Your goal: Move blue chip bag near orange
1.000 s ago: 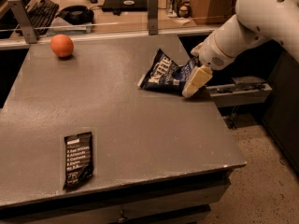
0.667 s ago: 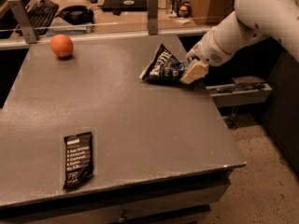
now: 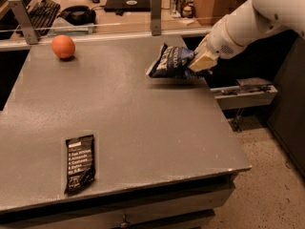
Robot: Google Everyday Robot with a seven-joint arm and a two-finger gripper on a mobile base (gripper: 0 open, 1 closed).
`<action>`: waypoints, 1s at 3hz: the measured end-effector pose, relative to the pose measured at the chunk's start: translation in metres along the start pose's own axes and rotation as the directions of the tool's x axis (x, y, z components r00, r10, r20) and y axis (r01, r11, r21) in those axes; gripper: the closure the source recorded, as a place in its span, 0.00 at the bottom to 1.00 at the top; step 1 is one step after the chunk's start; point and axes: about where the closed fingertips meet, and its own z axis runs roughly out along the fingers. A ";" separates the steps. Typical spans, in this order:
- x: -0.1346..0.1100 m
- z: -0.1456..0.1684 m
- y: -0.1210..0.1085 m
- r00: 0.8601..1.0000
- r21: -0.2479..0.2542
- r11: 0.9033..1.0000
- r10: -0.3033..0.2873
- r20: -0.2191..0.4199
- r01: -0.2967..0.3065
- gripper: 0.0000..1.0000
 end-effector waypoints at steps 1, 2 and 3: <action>0.000 0.001 0.001 1.000 -0.002 1.000 -0.001 0.000 0.001 1.00; -0.003 0.004 -0.001 1.000 0.001 1.000 -0.006 0.004 0.006 1.00; -0.012 0.011 -0.005 1.000 0.011 1.000 -0.024 0.016 0.024 1.00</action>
Offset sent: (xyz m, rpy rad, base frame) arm 0.0001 0.0010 -0.0010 -0.0003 0.0017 0.0016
